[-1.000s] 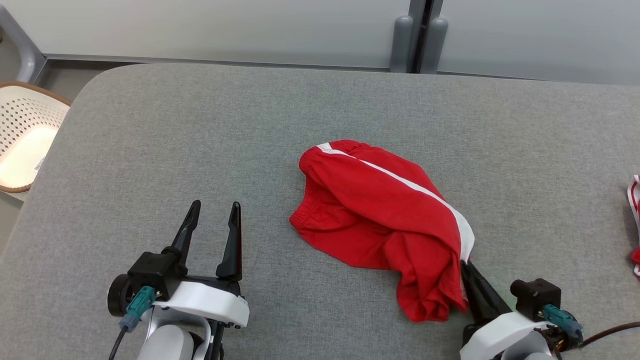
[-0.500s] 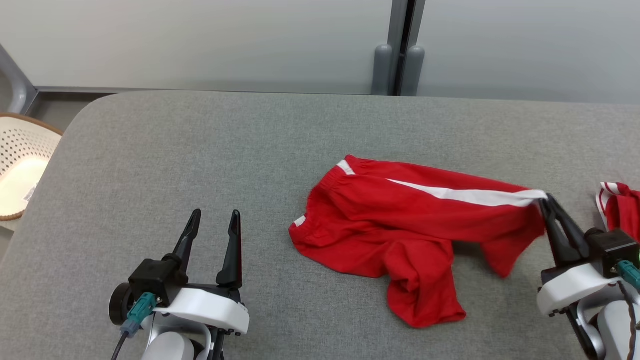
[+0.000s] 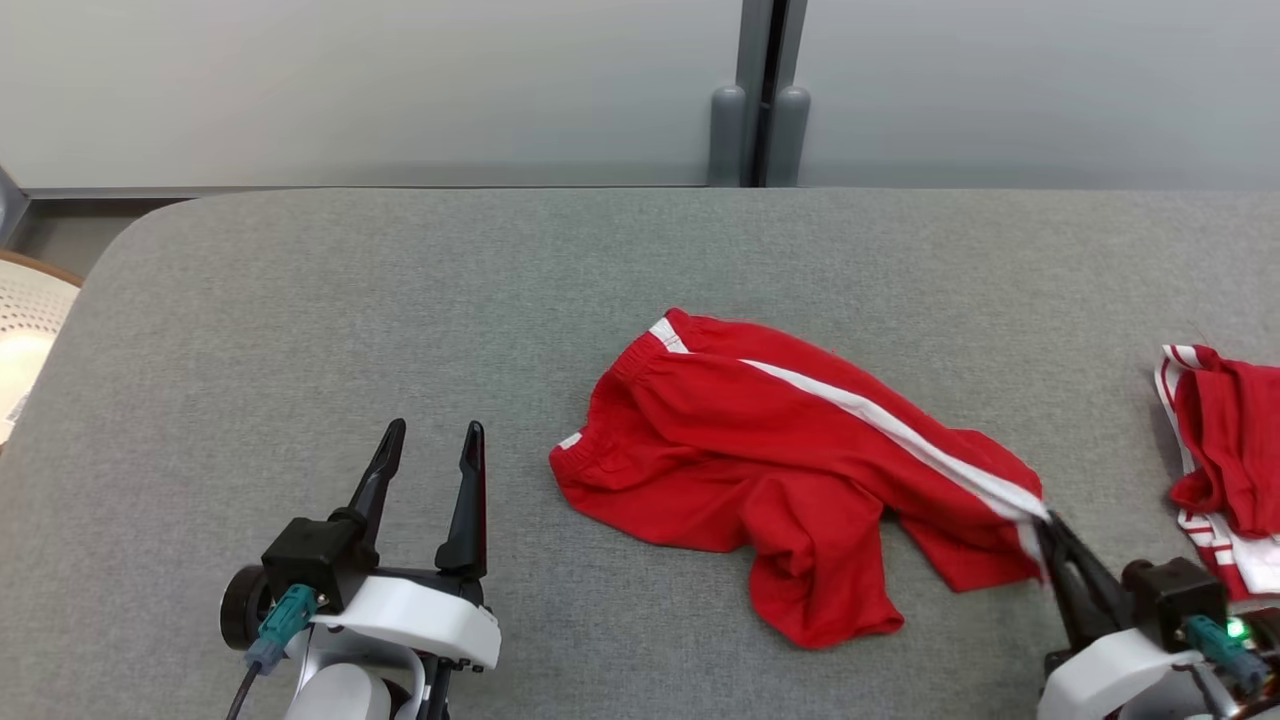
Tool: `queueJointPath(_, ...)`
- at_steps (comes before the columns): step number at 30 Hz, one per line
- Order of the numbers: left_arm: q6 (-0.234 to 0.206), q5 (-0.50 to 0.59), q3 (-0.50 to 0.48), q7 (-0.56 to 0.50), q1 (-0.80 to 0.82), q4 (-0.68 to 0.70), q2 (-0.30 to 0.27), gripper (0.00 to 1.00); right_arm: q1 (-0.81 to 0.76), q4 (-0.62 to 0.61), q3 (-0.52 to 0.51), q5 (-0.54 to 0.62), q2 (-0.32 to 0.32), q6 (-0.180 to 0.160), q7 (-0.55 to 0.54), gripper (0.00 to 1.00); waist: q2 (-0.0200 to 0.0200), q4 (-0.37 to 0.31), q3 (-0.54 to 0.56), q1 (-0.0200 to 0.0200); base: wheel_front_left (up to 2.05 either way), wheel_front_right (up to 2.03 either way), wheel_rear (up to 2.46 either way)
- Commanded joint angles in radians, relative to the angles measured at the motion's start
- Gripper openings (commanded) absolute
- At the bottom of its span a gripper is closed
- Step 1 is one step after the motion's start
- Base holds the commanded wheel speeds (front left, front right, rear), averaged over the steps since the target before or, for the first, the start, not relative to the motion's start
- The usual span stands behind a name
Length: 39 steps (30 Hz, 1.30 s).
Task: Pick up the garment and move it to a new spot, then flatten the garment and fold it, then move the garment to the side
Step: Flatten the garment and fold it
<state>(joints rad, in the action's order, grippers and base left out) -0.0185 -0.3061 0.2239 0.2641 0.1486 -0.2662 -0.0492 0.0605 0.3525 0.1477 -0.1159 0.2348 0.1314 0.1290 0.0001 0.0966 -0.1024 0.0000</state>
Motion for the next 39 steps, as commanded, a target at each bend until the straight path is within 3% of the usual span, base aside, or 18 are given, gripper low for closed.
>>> queueJointPath(1, 0.002, 0.009, -0.004, 0.000, 0.012, -0.002, -0.003, 1.00, 0.006, 0.000, -0.017, 0.015, 0.010, -0.002, 0.015, 1.00, -0.0001, -0.008, -0.007, 0.0000, 0.00, 0.00, 0.00)
queueJointPath(8, 0.006, 0.014, -0.014, 0.000, 0.028, -0.006, -0.003, 1.00, 0.032, 0.010, -0.106, 0.065, -0.051, -0.001, 0.067, 1.00, -0.0001, -0.035, -0.017, 0.0000, 0.00, 0.00, 0.00)
queueJointPath(15, 0.008, 0.004, -0.014, 0.000, 0.045, 0.001, -0.003, 1.00, -0.002, -0.060, -0.209, 0.067, -0.117, -0.001, 0.124, 1.00, -0.0001, -0.038, -0.029, 0.0000, 0.00, 0.00, 0.00)
queueJointPath(22, 0.021, 0.012, -0.025, 0.000, 0.075, 0.003, -0.003, 1.00, -0.025, -0.088, -0.208, 0.077, -0.149, -0.001, 0.136, 1.00, -0.0001, -0.050, -0.047, 0.0000, 0.00, 0.00, 0.00)
queueJointPath(26, 0.056, -0.009, -0.002, 0.000, 0.125, -0.038, -0.003, 1.00, 0.003, -0.096, -0.192, 0.080, -0.154, -0.001, 0.138, 1.00, -0.0001, -0.065, -0.065, 0.0000, 0.00, 0.00, 0.00)
queueJointPath(27, 0.085, -0.051, 0.030, -0.007, 0.172, -0.094, -0.003, 1.00, 0.015, -0.099, -0.183, 0.081, -0.155, -0.001, 0.137, 1.00, -0.0001, -0.075, -0.078, 0.0000, 0.00, 0.00, 0.00)
queueJointPath(32, 0.136, -0.175, 0.110, -0.228, 0.360, -0.200, -0.005, 1.00, 0.046, -0.103, -0.160, 0.081, -0.149, -0.001, 0.137, 1.00, -0.0001, -0.102, -0.115, 0.0000, 0.00, 0.00, 0.00)
queueJointPath(33, 0.136, -0.175, 0.110, -0.228, 0.360, -0.200, -0.005, 1.00, 0.046, -0.103, -0.160, 0.081, -0.149, -0.001, 0.137, 1.00, -0.0001, -0.102, -0.115, 0.0000, 0.00, 0.00, 0.00)
queueJointPath(39, 0.149, -0.287, 0.162, -0.622, 0.576, -0.281, -0.062, 1.00, 0.085, -0.090, -0.118, 0.073, -0.143, -0.001, 0.137, 1.00, -0.0001, -0.146, -0.158, 0.0000, 0.00, 0.00, 0.00)
